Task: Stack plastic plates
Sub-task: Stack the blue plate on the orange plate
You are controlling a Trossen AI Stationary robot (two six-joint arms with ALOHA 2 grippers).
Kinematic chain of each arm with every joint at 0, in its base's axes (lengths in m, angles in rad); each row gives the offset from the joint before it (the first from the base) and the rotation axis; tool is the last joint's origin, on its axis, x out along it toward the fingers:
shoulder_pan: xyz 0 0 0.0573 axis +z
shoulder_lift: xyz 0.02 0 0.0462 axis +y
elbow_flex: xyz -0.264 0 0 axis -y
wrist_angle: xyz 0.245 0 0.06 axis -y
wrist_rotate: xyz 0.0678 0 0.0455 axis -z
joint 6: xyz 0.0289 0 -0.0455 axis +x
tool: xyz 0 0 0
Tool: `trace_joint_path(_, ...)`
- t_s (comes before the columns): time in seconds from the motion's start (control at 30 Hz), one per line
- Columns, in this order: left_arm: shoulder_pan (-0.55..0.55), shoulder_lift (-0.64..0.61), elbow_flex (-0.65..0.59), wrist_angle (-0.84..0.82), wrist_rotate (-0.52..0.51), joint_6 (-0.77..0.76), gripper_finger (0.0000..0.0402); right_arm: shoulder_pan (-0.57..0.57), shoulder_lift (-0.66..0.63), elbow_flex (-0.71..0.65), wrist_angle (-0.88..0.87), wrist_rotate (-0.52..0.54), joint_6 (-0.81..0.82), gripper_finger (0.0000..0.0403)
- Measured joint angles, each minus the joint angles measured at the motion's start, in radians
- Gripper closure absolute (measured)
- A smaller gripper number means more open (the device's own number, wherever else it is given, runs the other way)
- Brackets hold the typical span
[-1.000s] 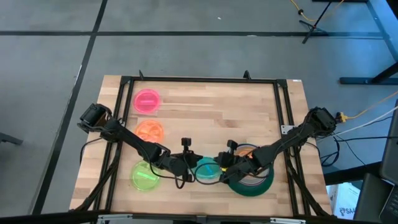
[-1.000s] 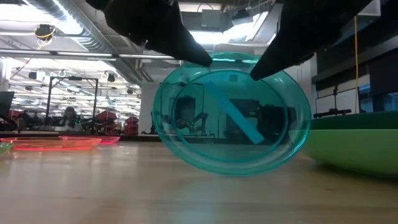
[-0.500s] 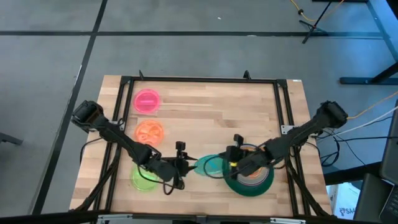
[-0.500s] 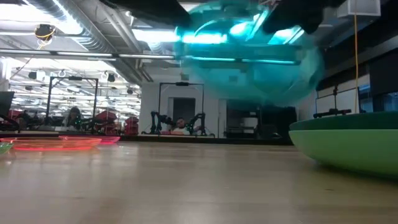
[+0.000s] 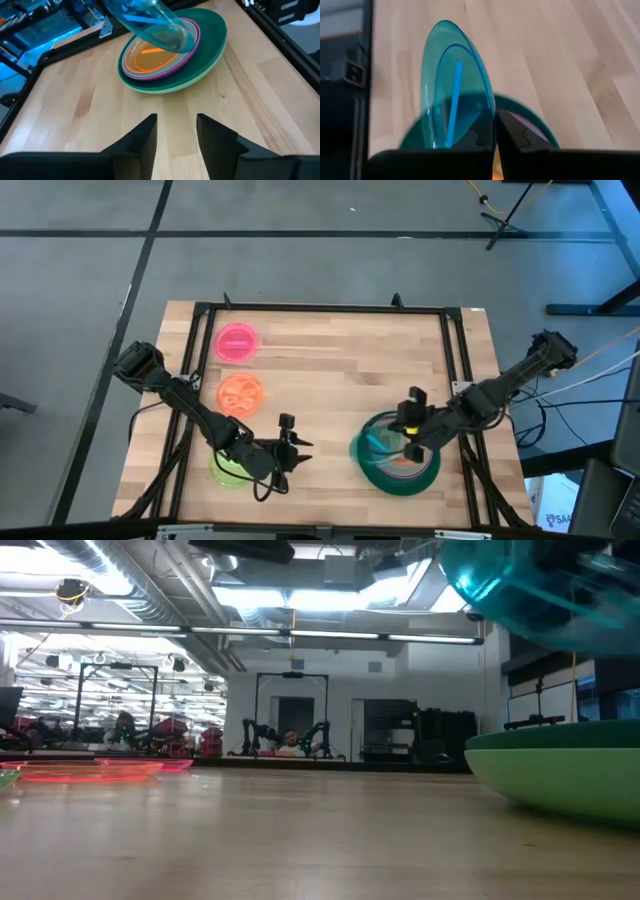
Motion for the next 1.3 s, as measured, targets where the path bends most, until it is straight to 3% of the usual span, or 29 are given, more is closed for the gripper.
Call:
trace_joint_path(0.4, 0.002, 0.000, 0.000, -0.001, -0.001, -0.018, 0.0270, 0.108, -0.003, 0.000, -0.242, 0.042, 0.228, 0.0402)
trace_joint_path(0.87, 0.002, 0.001, 0.000, -0.002, 0.000, -0.021, 0.0270, 0.137, -0.003, -0.001, -0.366, 0.141, 0.307, 0.0402)
trace_joint_path(1.17, 0.002, 0.001, 0.000, -0.002, 0.000, -0.021, 0.0270, 0.137, -0.004, -0.138, -0.222, 0.035, 0.328, 0.0402)
trace_joint_path(1.3, 0.002, 0.001, 0.000, -0.001, 0.000, -0.021, 0.0270, 0.137, -0.004, -0.185, -0.132, 0.036, 0.326, 0.0402)
